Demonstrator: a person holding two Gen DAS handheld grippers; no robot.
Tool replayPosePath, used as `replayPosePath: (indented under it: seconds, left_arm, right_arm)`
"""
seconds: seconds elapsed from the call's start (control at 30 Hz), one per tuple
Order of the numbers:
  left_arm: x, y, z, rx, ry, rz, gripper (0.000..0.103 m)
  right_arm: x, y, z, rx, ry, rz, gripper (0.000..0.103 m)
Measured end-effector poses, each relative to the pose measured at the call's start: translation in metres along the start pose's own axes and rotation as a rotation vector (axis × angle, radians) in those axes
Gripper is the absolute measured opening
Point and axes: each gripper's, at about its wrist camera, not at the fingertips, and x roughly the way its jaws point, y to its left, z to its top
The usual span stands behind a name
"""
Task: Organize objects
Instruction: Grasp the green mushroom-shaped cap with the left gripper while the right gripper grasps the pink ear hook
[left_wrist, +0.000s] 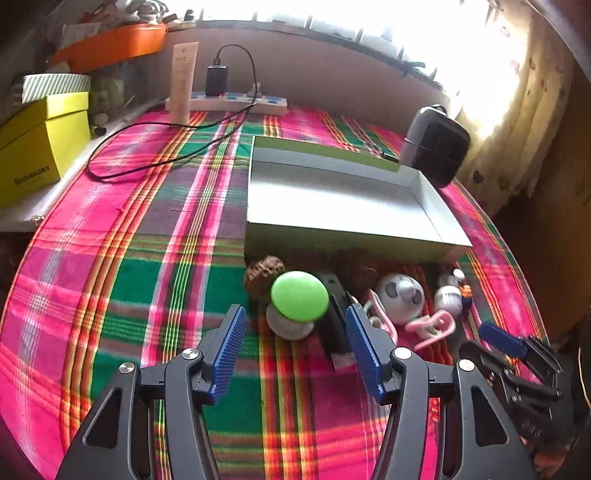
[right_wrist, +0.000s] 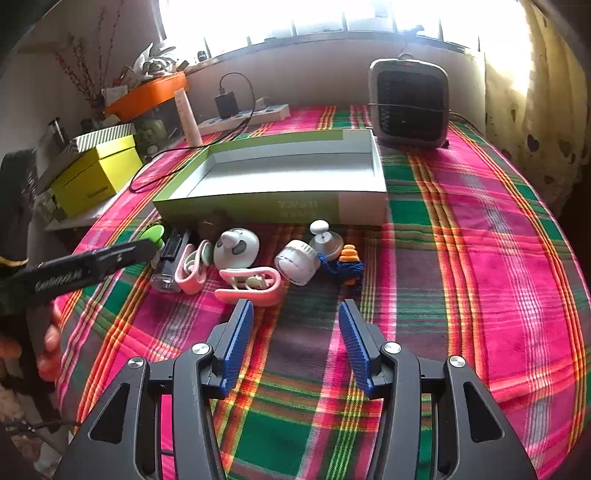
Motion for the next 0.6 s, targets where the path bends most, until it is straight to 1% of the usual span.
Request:
replayPosePath:
  seconds: [0.1,0.13,0.2,0.3,0.4,0.5,0.6]
  left_arm:
    - [0.004,0.004,0.005,-0.016,0.001,0.005,0.055]
    - [0.006,0.004,0.006,-0.021,0.001,-0.003,0.053]
    - [0.008,0.006,0.008,-0.026,0.003,0.006,0.05]
    - [0.008,0.005,0.009,-0.024,0.0,-0.004,0.045]
    - [0.007,0.004,0.009,-0.018,-0.002,-0.02,0.037]
    - [0.005,0.003,0.009,-0.012,-0.003,-0.031,0.031]
    - [0.004,0.004,0.008,-0.005,-0.001,-0.032,0.031]
  right_arm:
    - [0.003,0.001,0.002,-0.017,0.003,0.01,0.05]
    - [0.003,0.001,0.002,-0.024,0.004,0.014,0.05]
    - [0.005,0.002,0.005,-0.037,0.004,0.028,0.05]
    - [0.007,0.004,0.01,-0.049,-0.003,0.066,0.05]
    - [0.012,0.01,0.014,-0.087,0.01,0.118,0.05]
    - [0.019,0.014,0.017,-0.111,0.023,0.13,0.05]
    - [0.024,0.016,0.016,-0.11,0.049,0.146,0.05]
